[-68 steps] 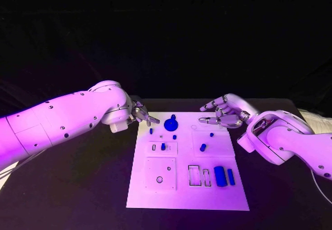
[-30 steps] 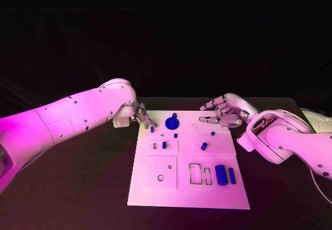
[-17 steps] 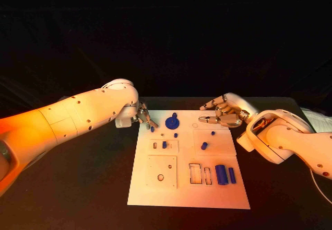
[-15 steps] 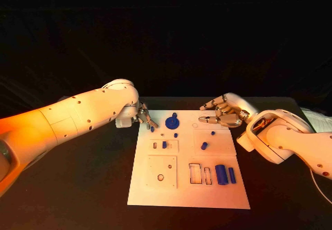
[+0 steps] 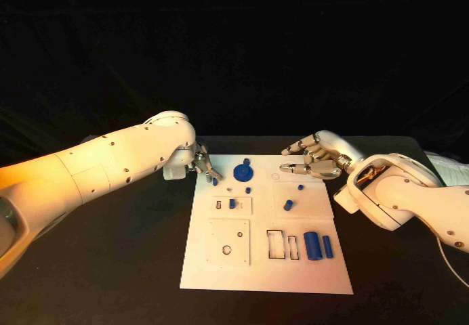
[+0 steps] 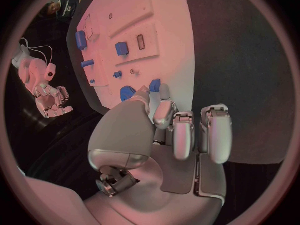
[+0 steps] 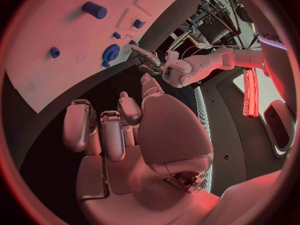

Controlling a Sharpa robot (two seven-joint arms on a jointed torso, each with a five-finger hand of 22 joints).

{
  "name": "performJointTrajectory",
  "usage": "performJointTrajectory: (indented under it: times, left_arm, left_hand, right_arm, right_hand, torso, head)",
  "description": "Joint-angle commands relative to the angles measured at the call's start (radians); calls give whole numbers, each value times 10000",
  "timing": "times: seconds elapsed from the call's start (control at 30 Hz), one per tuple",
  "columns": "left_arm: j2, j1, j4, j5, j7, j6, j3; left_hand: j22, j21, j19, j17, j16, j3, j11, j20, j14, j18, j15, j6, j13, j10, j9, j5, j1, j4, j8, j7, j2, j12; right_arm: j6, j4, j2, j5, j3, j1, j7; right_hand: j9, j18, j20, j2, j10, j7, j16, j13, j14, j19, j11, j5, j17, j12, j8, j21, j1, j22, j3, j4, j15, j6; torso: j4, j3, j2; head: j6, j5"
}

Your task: Assemble the parts on the task board

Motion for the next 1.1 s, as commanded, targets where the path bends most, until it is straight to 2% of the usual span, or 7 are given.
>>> performJointTrajectory:
  times: [0.03, 0.27, 0.6, 0.73, 0.87, 0.97, 1.1]
  left_arm:
    - [53, -10, -21, 52, 65, 119, -1]
    - [111, -31, -90, 111, 80, 112, -14]
    - [139, -46, -96, 202, 120, 106, -33]
    - [122, -50, -50, 218, 152, 51, -37]
    - [76, -63, 37, 226, 259, -86, -38]
    - [-6, -74, 184, 231, 417, -282, -38]
    - [-234, -84, 588, 254, 617, -648, -38]
  left_hand:
    - [2151, 42, 770, 2631, 31, 120, -25, -29, 1072, -88, -72, 41, -6, 51, 15, -57, 251, -75, 69, -7, 98, 26]
    - [2132, 15, 757, 2631, 31, 760, -79, -73, 1072, -80, -116, -52, -36, 33, 1, -219, 1156, -561, 26, -62, 355, -6]
    - [2152, 26, 765, 2631, 31, 1264, -85, -88, 1072, -85, -119, -68, -56, 33, -19, -270, 1522, -836, 0, -69, 366, -26]
    - [2145, 13, 760, 2631, 31, 1831, -103, -107, 1072, -82, -139, -150, -81, 16, -44, -258, 2015, -1256, -54, -79, 303, -62]
    - [2157, 18, 764, 2631, 31, 2595, -39, -98, 1072, -85, -80, -201, -127, 14, -55, -239, 2175, -1554, -83, 6, 70, -117]
    - [2168, 20, 767, 2631, 31, 3381, -18, -72, 1072, -86, -24, -200, -138, 67, -29, -259, 1987, -1715, -55, 44, -301, -117]
    - [2187, 29, 775, 2631, 31, 4152, -8, -59, 1072, -90, -23, -161, -199, 99, 19, -258, 1756, -1871, 8, 62, -603, -157]
  right_arm:
    - [135, 9, 11, -39, 0, -8, 15]
    - [142, 14, 11, -39, 0, -10, 17]
    - [149, 19, 14, -39, 0, -11, 23]
    - [153, 22, 17, -35, 0, -11, 28]
    - [153, 23, 17, -31, 0, -12, 32]
    - [153, 23, 18, -24, 0, -12, 37]
    - [151, 21, 17, -15, 0, -12, 41]
  right_hand:
    - [12, 101, -31, 116, 22, 6, -16, 9, 729, -10, -65, 45, 1220, 42, 5, -31, -18, 13, -81, -6, -79, 55]
    - [13, 101, -32, 123, 26, 5, -16, 13, 729, -7, -66, 64, 1220, 51, 6, -29, -8, 16, -81, -9, -80, 57]
    - [13, 101, -32, 123, 26, 5, -16, 13, 729, -7, -66, 64, 1220, 51, 6, -29, -8, 16, -81, -9, -80, 57]
    - [13, 101, -32, 123, 26, 5, -16, 13, 729, -7, -66, 64, 1220, 51, 6, -29, -8, 16, -81, -9, -80, 57]
    - [13, 101, -32, 123, 26, 5, -16, 13, 729, -7, -66, 64, 1220, 51, 6, -29, -8, 16, -81, -9, -80, 57]
    - [14, 99, -33, 136, 28, 5, -18, 16, 729, 0, -66, 88, 1218, 60, 6, -25, -1, 25, -87, -7, -81, 61]
    - [14, 99, -33, 136, 28, 5, -18, 16, 729, 0, -66, 88, 1218, 60, 6, -25, -1, 25, -87, -7, -81, 61]
  torso:
    - [-5, -5, 0]
    - [3, -6, -1]
    - [5, -1, -7]
    - [0, 0, -4]
    - [1, 4, -8]
    - [2, 6, -13]
    - [5, 9, -12]
  head:
    - [-6, 5]
    - [-22, -9]
    - [-45, -11]
    - [-48, -7]
    - [-55, -12]
    - [-59, -4]
    - [-59, -9]
